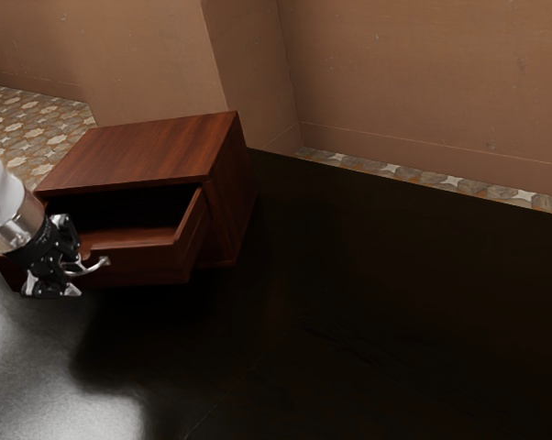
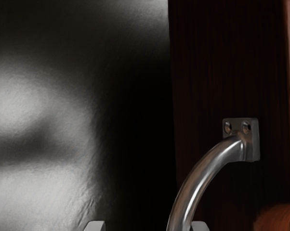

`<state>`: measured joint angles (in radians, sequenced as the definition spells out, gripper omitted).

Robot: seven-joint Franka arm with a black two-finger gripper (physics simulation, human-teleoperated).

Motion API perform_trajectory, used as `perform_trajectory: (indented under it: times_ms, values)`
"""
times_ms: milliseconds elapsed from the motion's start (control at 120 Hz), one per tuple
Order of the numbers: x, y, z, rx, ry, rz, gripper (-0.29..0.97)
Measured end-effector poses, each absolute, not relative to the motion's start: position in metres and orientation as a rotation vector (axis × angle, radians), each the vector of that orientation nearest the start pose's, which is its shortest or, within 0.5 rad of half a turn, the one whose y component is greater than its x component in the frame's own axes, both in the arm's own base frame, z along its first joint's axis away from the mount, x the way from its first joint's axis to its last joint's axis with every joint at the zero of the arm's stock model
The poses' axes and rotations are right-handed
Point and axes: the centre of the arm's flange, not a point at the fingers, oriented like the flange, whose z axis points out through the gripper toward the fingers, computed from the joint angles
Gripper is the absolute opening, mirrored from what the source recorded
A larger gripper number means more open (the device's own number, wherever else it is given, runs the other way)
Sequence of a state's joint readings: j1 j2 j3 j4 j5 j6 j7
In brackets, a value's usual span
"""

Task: Pull the drawer handle with one arm to open the drawer

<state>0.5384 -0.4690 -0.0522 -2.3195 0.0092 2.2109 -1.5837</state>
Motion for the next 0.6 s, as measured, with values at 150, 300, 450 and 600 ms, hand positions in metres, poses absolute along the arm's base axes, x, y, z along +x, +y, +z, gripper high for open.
perform_trajectory:
  times_ms: [150, 300, 450, 600]
  values:
    - [0.386, 0.201, 0.553, 1.509, 2.529, 0.481, 0.16]
    - [0.38, 0.197, 0.553, 1.51, 2.527, 0.485, 0.16]
    - [0.373, 0.193, 0.551, 1.51, 2.526, 0.489, 0.16]
    - [0.371, 0.192, 0.552, 1.509, 2.524, 0.496, 0.16]
